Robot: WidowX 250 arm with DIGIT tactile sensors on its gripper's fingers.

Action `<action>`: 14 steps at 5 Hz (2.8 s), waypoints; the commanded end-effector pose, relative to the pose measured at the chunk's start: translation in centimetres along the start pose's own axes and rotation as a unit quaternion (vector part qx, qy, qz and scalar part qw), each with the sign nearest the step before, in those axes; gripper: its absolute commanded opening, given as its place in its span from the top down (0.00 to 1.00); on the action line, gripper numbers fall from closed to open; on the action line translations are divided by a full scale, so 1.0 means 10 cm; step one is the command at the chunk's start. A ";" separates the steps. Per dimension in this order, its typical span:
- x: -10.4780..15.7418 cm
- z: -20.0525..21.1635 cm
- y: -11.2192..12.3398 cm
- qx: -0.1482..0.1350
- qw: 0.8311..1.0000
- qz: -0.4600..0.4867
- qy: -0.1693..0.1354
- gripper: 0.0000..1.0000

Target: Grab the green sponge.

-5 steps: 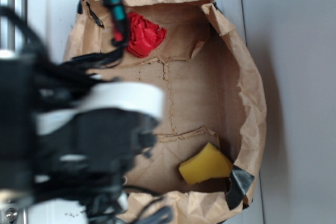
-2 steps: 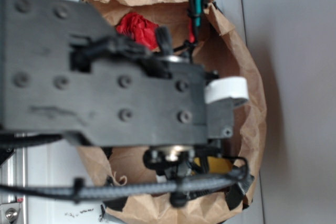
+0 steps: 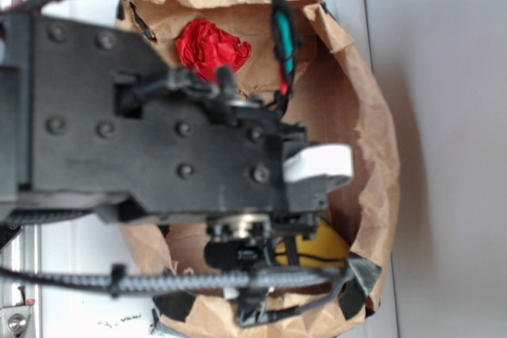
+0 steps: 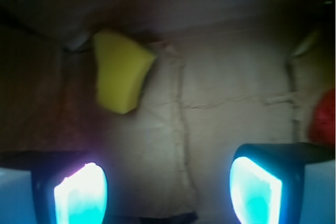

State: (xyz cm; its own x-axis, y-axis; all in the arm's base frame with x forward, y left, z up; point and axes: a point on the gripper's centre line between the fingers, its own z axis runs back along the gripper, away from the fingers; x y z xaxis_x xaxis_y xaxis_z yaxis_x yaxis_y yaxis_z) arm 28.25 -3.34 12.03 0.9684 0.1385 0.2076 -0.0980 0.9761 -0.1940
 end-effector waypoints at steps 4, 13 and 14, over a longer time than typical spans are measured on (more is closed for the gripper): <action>0.04 0.16 0.05 -0.021 0.999 0.013 -0.036 0.00; 0.48 -1.09 1.03 -0.027 0.996 0.031 -0.077 0.00; 0.46 -0.95 1.03 -0.037 0.996 0.028 -0.082 0.00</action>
State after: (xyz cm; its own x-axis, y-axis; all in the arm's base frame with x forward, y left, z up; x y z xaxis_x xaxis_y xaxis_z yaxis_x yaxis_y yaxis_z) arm 34.08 4.56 2.06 0.9146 0.2008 0.3509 -0.1002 0.9534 -0.2845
